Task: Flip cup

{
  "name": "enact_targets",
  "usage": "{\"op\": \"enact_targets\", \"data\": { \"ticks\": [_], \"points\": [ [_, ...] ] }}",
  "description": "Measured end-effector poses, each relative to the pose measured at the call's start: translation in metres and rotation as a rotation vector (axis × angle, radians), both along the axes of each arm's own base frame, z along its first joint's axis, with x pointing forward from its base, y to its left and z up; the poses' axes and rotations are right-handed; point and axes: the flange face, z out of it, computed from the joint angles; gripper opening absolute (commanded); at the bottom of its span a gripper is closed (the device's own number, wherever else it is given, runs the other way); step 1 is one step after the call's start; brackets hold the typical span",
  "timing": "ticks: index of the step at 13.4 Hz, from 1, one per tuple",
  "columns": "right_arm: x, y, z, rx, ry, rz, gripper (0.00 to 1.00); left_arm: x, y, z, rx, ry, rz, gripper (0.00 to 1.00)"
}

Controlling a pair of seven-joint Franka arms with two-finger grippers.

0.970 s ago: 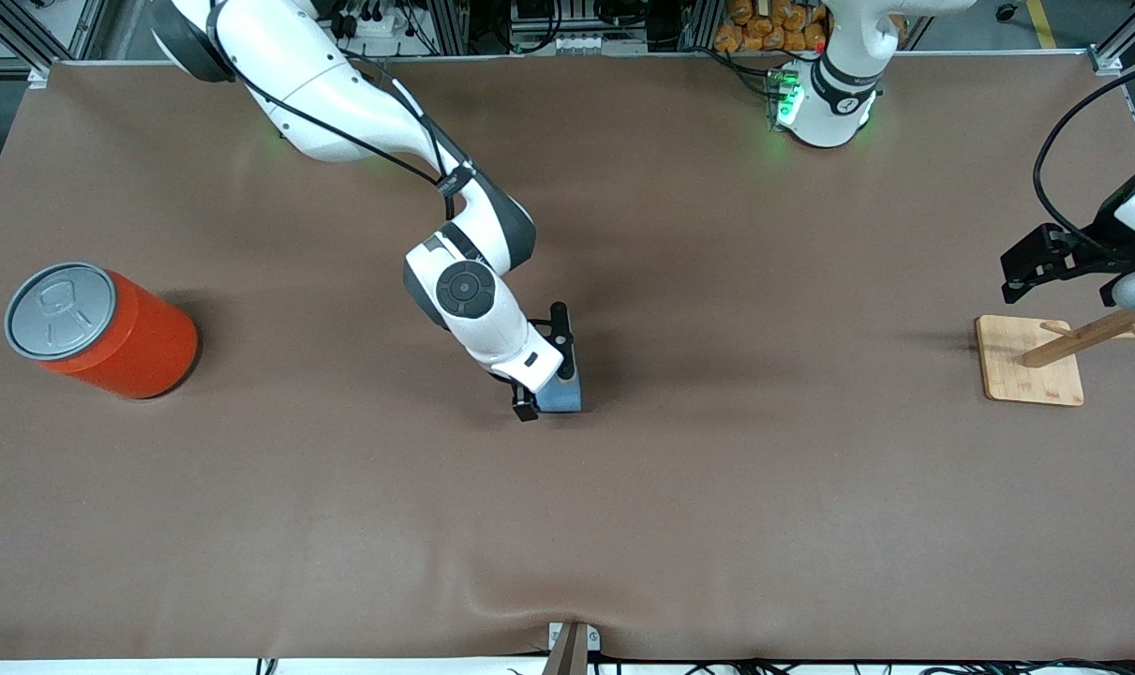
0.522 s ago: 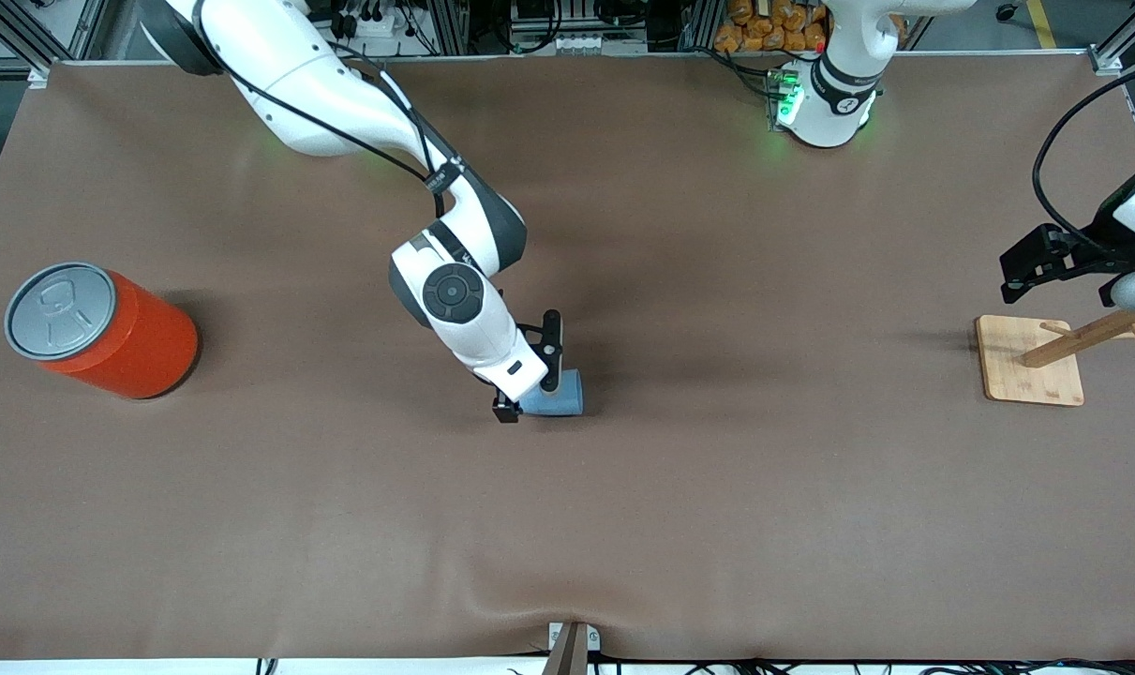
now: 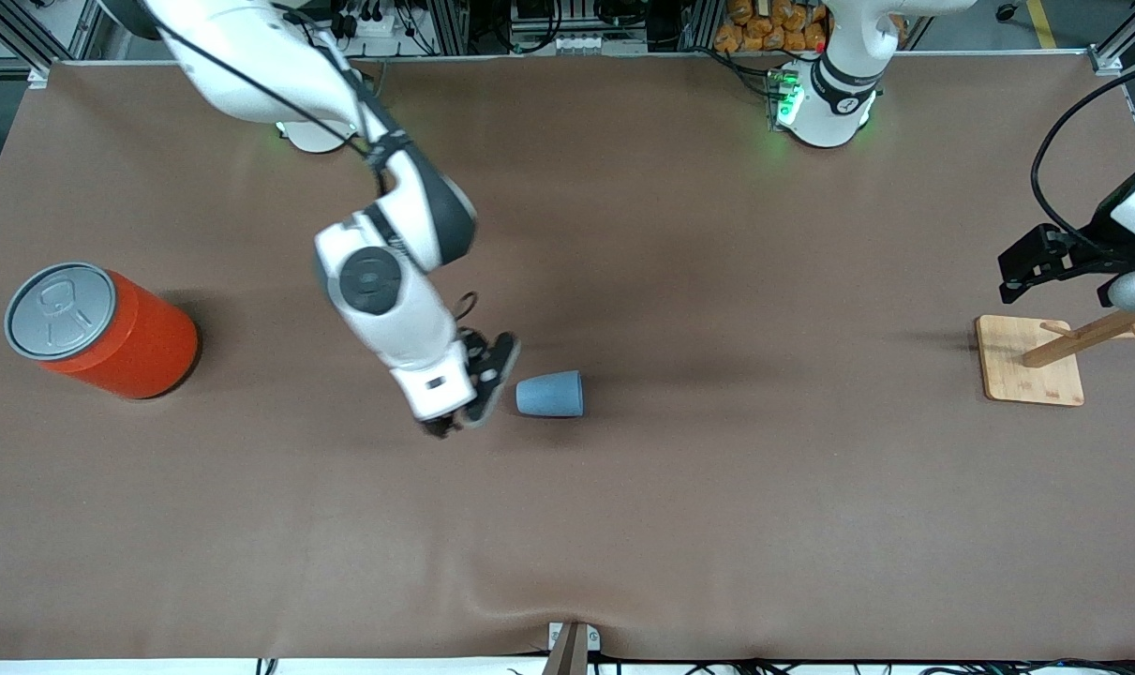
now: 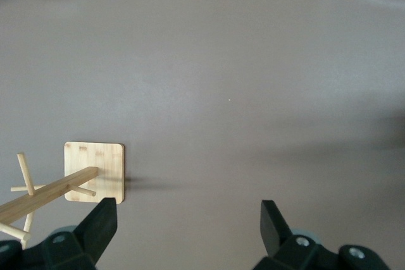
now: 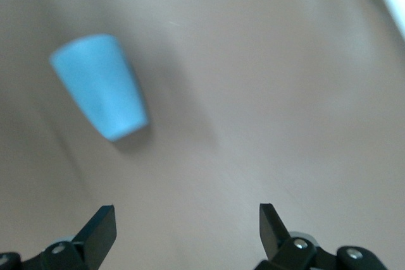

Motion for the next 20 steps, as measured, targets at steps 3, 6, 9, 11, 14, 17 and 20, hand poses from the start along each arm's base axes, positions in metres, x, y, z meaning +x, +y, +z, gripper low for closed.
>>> {"op": "enact_targets", "data": {
  "ticks": [3, 6, 9, 11, 14, 17, 20],
  "points": [
    [0.01, -0.072, 0.052, -0.023, 0.058, -0.103, 1.0, 0.0, -0.002, 0.0, 0.0, 0.0, -0.003, 1.0],
    [-0.005, -0.121, 0.111, -0.004, 0.137, -0.182, 1.0, 0.0, -0.003, -0.001, 0.0, 0.001, -0.005, 1.0],
    [-0.021, -0.163, 0.162, -0.005, 0.147, -0.247, 1.0, 0.0, -0.004, -0.001, -0.003, 0.001, -0.006, 1.0],
    [-0.028, -0.198, 0.185, -0.012, 0.15, -0.33, 1.0, 0.0, -0.007, -0.001, -0.03, 0.004, -0.008, 1.0],
    [-0.041, -0.248, 0.21, -0.02, 0.158, -0.473, 1.0, 0.001, -0.01, -0.004, -0.046, 0.012, -0.012, 1.0],
    [-0.075, -0.264, 0.235, -0.023, 0.173, -0.638, 1.0, 0.01, -0.027, -0.021, -0.05, 0.022, -0.037, 1.0],
    [-0.111, -0.287, 0.253, -0.031, 0.206, -0.811, 1.0, 0.024, -0.063, -0.052, -0.061, 0.035, -0.073, 1.0]
  ]
}}
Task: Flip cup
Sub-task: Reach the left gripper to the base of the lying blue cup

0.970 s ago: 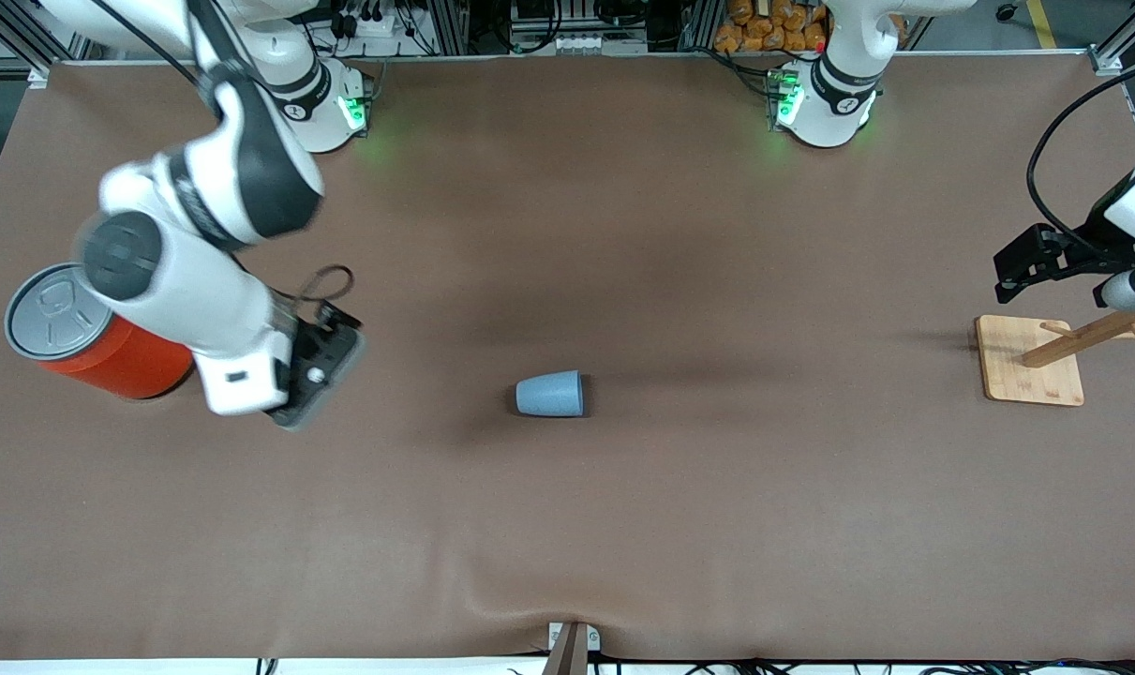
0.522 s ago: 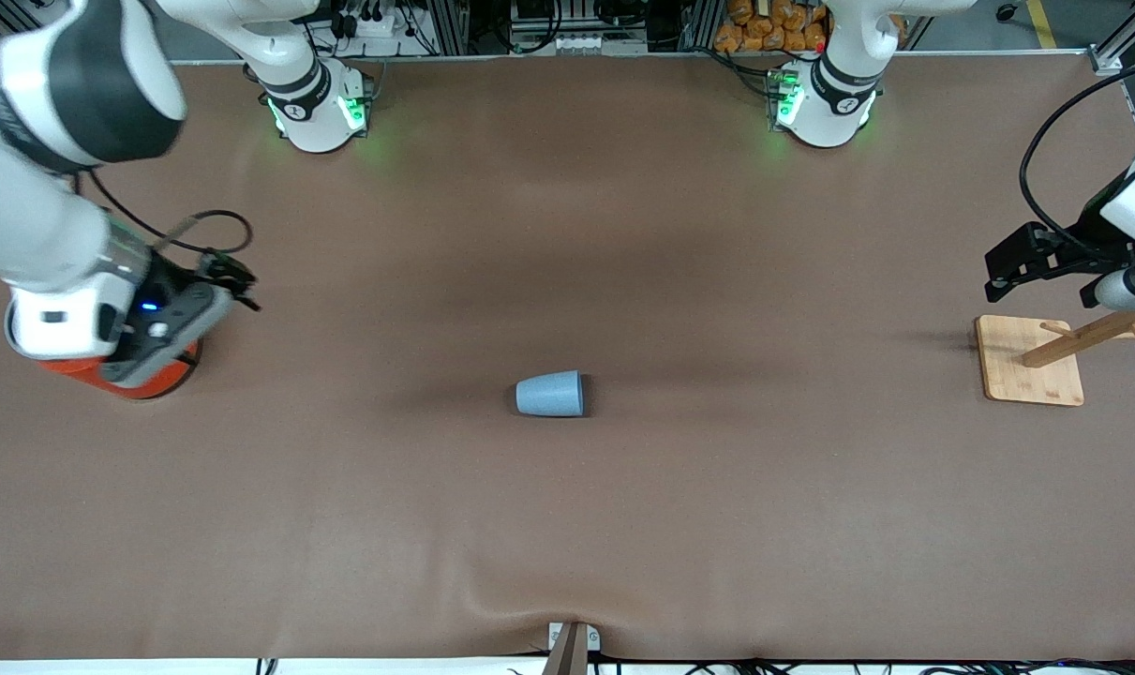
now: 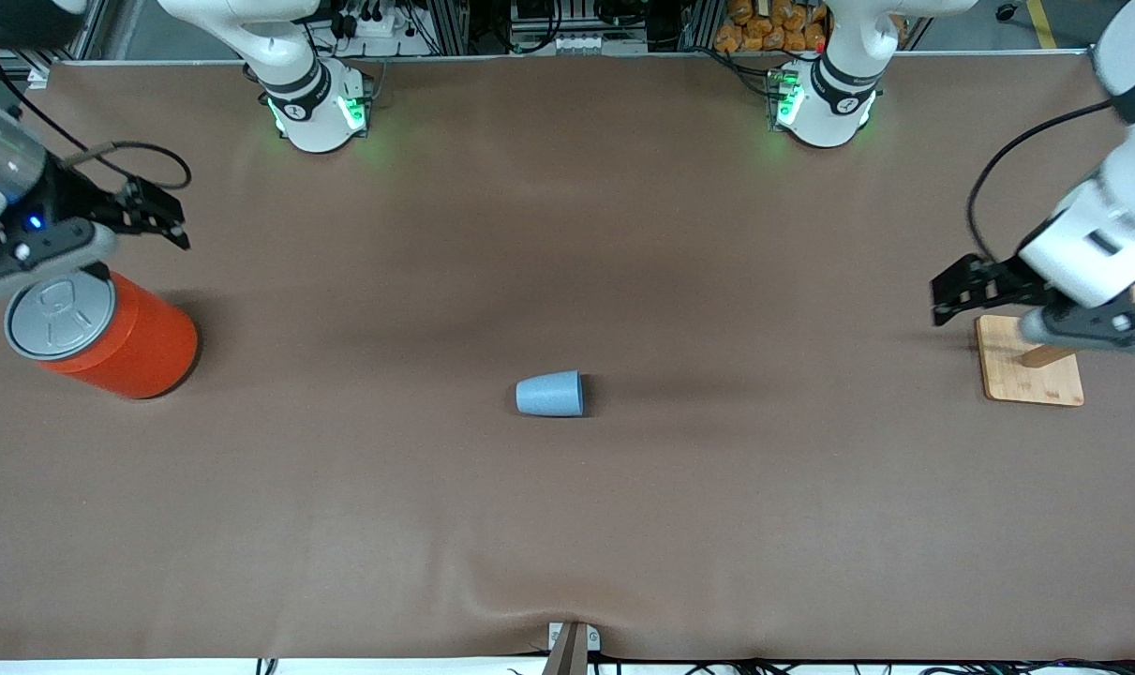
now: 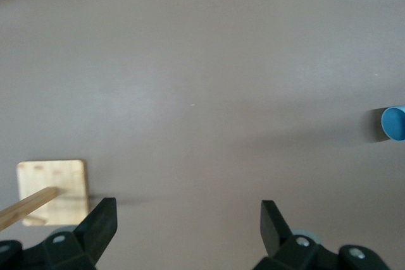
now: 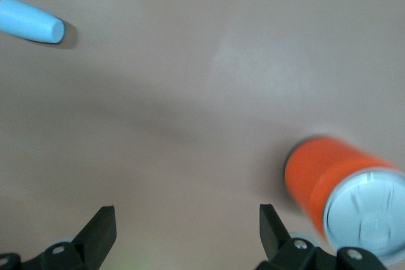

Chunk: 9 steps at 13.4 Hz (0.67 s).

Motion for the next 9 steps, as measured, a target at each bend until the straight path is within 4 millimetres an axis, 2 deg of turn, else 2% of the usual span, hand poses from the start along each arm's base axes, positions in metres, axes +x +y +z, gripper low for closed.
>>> {"op": "enact_targets", "data": {
  "ticks": [3, 5, 7, 9],
  "points": [
    [-0.012, -0.039, 0.01, 0.005, 0.025, -0.119, 1.0, 0.011, -0.06, -0.05, -0.077, 0.057, 0.007, 1.0],
    [-0.013, -0.06, 0.014, 0.013, 0.019, -0.162, 1.0, 0.018, -0.105, -0.094, -0.167, 0.105, 0.016, 1.0],
    [-0.014, -0.063, 0.016, 0.013, 0.022, -0.219, 1.0, 0.026, -0.138, -0.145, -0.28, 0.18, 0.045, 1.0],
    [-0.015, -0.055, 0.018, 0.008, 0.035, -0.291, 1.0, 0.03, -0.16, -0.195, -0.371, 0.257, 0.083, 1.0]
  ]
}}
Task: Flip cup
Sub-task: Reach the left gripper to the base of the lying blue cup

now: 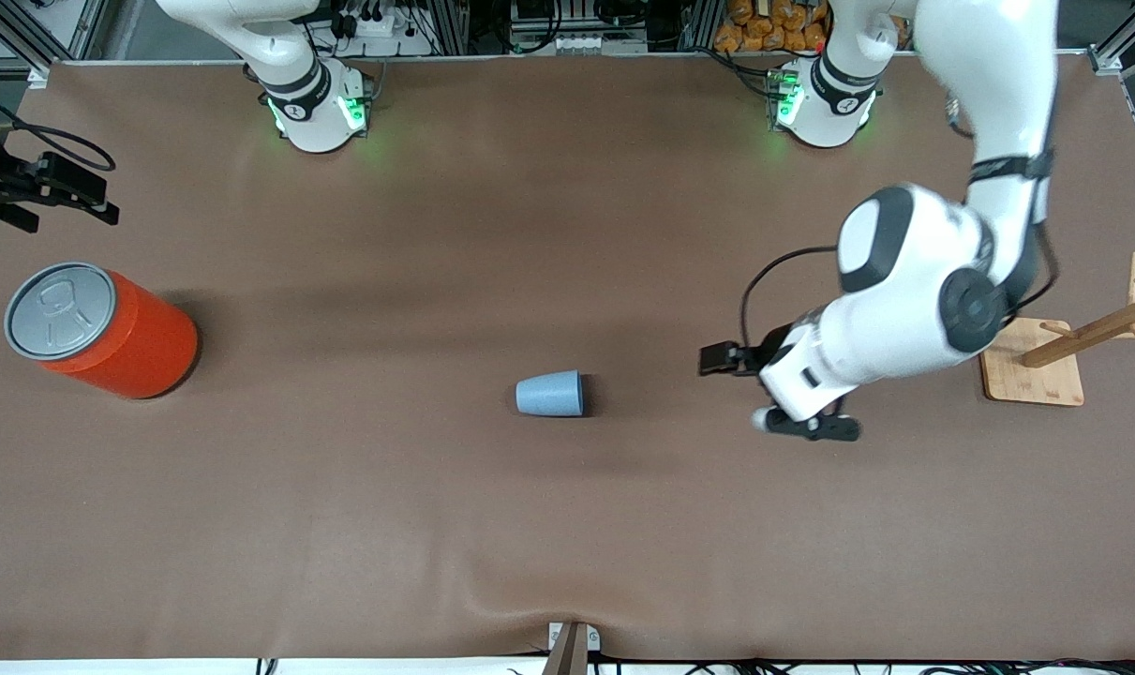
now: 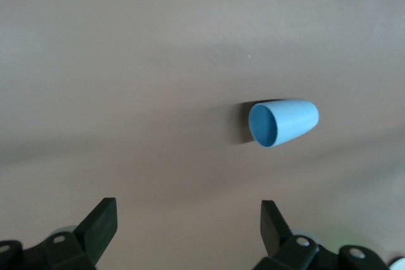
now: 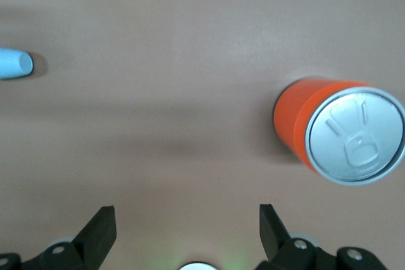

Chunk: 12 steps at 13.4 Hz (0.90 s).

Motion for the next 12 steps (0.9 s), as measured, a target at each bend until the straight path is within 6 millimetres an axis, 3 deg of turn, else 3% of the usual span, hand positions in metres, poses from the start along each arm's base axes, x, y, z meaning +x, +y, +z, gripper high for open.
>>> {"op": "enact_targets", "data": {
  "ticks": [6, 12],
  "points": [
    [0.001, 0.013, 0.031, -0.01, -0.062, -0.016, 1.0, 0.006, -0.038, -0.109, -0.3, 0.2, 0.191, 1.0],
    [0.001, -0.001, 0.032, -0.022, -0.044, -0.041, 1.0, -0.007, -0.061, -0.202, -0.57, 0.264, 0.255, 1.0]
  ]
}}
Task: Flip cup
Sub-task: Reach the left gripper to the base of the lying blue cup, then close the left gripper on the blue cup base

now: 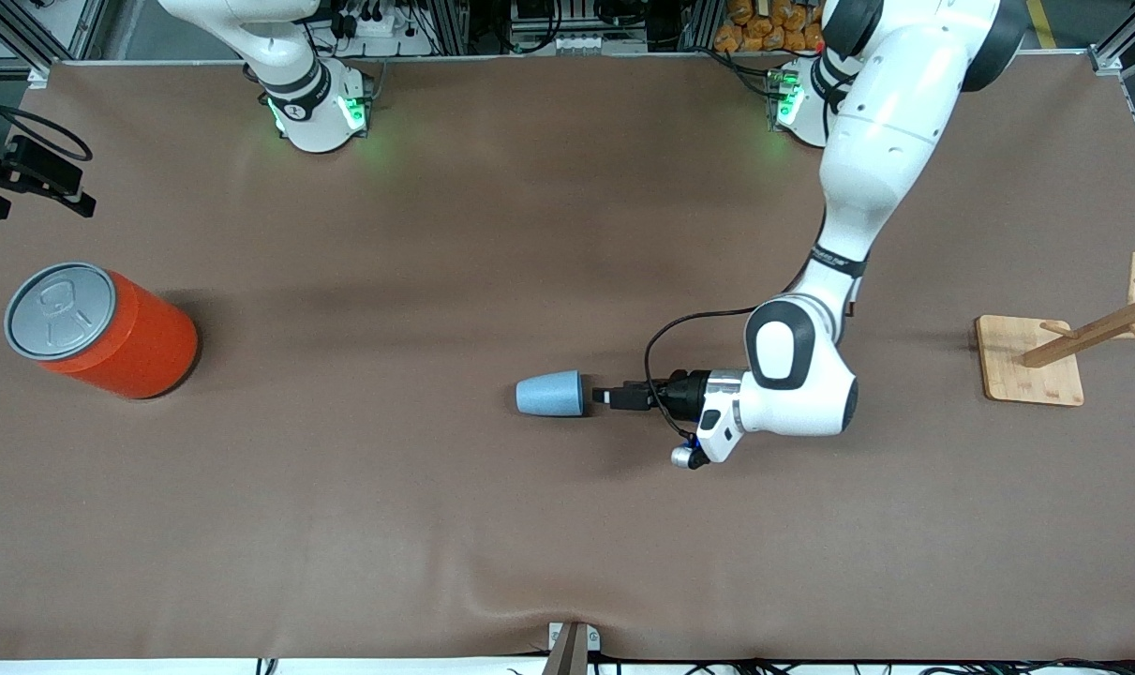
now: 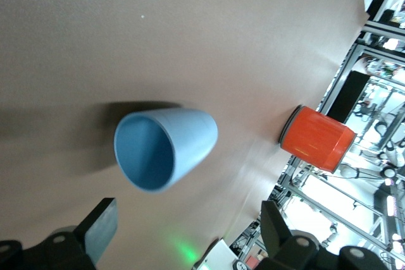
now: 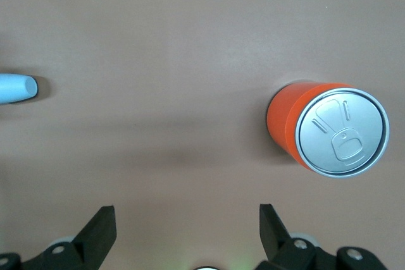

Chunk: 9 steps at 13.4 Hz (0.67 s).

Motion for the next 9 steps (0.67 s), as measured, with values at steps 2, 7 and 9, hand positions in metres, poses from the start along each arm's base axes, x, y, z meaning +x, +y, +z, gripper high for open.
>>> {"op": "enact_targets", "data": {
  "ticks": [2, 7, 9],
  "points": [
    [0.001, 0.002, -0.001, -0.035, 0.002, 0.008, 1.0, -0.007, -0.007, -0.021, -0.025, -0.012, 0.019, 1.0],
    [0.006, 0.019, -0.009, -0.045, 0.018, 0.011, 1.0, -0.026, -0.034, -0.046, -0.09, -0.048, 0.017, 0.71],
    [0.007, 0.019, -0.01, -0.046, 0.02, -0.006, 1.0, -0.029, -0.037, -0.05, -0.093, -0.04, 0.021, 0.63]
  ]
}}
